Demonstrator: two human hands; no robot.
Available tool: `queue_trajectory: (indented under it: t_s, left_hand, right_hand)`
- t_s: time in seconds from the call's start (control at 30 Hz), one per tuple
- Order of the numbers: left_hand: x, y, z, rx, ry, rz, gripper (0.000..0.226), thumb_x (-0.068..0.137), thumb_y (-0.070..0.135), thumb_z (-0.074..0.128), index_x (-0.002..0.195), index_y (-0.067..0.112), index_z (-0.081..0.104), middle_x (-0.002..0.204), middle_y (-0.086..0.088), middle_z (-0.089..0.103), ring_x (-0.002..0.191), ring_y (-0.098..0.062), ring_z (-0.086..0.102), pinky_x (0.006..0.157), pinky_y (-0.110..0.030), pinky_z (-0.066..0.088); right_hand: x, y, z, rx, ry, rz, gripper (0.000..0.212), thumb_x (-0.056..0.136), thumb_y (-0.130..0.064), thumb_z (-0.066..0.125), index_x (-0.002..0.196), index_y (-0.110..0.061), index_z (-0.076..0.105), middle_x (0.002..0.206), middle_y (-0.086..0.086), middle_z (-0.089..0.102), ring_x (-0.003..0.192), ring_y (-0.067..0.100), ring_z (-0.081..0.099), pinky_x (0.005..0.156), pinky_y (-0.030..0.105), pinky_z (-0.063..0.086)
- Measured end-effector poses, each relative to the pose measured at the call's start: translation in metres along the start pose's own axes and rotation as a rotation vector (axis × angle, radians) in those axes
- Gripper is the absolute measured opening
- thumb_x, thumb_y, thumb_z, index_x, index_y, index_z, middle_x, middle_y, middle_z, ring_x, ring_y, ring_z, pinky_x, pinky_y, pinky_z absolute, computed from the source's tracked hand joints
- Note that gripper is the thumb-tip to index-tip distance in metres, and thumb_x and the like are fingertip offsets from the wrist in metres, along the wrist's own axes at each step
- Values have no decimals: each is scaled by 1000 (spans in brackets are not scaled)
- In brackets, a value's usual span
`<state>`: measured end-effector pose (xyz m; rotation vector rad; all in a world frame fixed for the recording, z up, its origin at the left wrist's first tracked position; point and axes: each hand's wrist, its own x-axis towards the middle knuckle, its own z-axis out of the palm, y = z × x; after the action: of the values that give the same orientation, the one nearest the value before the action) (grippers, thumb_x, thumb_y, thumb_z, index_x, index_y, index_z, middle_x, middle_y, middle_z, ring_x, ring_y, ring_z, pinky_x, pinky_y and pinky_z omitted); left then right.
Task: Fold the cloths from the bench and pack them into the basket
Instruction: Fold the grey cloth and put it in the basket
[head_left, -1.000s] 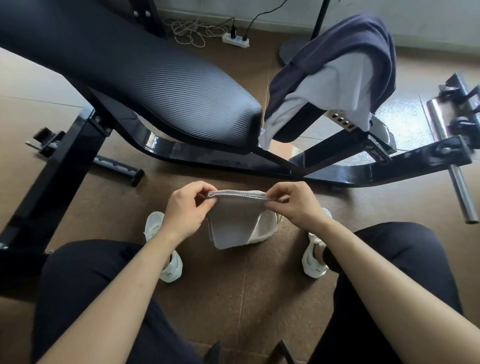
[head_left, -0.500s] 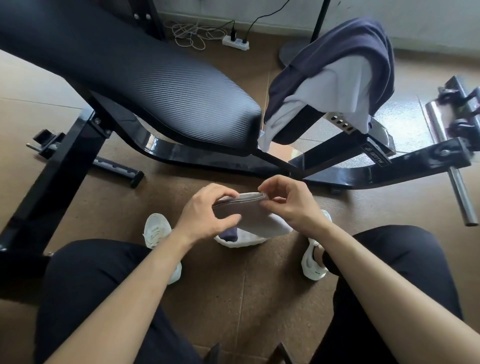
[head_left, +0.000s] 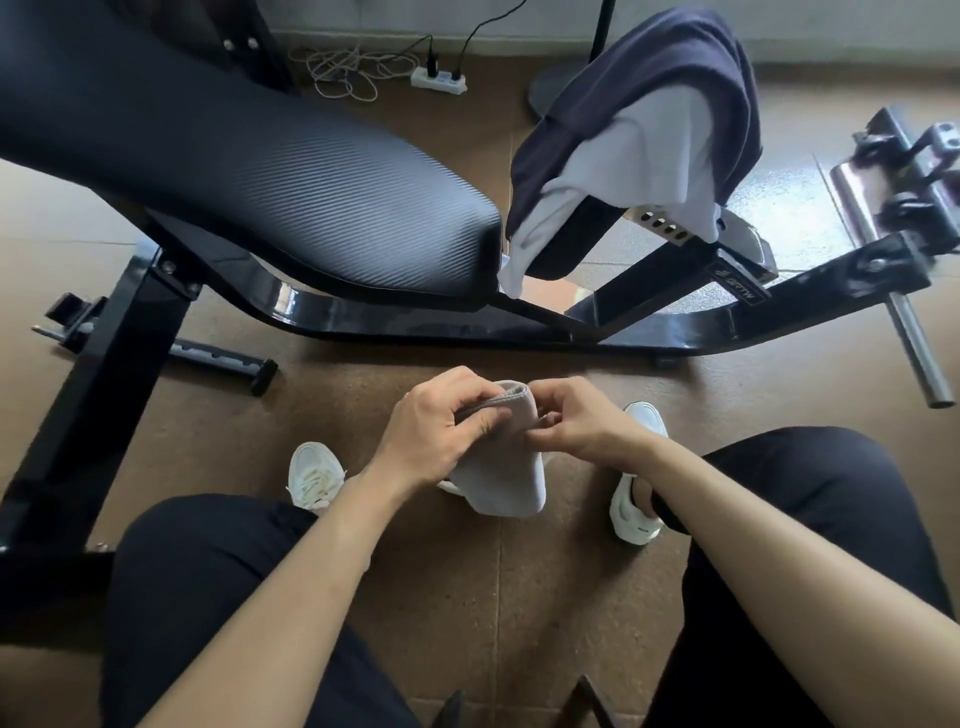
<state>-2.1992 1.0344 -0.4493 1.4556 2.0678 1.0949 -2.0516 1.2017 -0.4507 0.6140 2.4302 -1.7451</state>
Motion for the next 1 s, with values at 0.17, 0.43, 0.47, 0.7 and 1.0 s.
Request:
queue_trajectory:
  t_s: [0.17, 0.43, 0.47, 0.7, 1.0]
  left_hand:
    - [-3, -4, -19, -99, 66, -62, 17, 95, 33, 69, 106, 21, 73, 95, 9, 72, 88, -8, 67, 72, -25, 55]
    - [-9, -14, -49, -341, 356, -220, 10, 100, 23, 63, 96, 25, 72, 83, 16, 71, 80, 0, 62, 71, -15, 48]
    - [-10, -16, -52, -365, 389, -230, 11, 100, 24, 63, 94, 27, 72, 82, 18, 71, 80, 0, 62, 72, -16, 49]
    - [-13, -41, -63, -523, 526, -345, 14, 98, 32, 63, 91, 25, 73, 86, 7, 68, 85, -9, 60, 78, -26, 51]
    - [-20, -70, -68, -478, 648, -641, 18, 100, 28, 63, 83, 26, 71, 82, 8, 64, 79, -3, 56, 77, -22, 48]
  right_hand:
    - [12, 6, 13, -112, -33, 9, 25, 87, -9, 74, 93, -33, 73, 90, -34, 69, 92, -6, 64, 83, 16, 51]
    - [19, 37, 18, -341, -19, 102, 5, 80, -10, 73, 82, -14, 70, 77, 0, 65, 72, 12, 53, 68, 30, 43]
    - [18, 40, 17, -333, -26, 115, 6, 81, -10, 73, 82, -15, 71, 78, -2, 66, 73, 12, 55, 68, 28, 44]
    - [11, 65, 13, -256, -69, 265, 12, 89, -12, 71, 100, -13, 77, 100, 9, 75, 85, 13, 63, 89, 36, 54]
    - [8, 67, -12, -65, 109, 368, 13, 89, -14, 75, 101, -19, 74, 92, 2, 71, 85, 15, 65, 80, 31, 54]
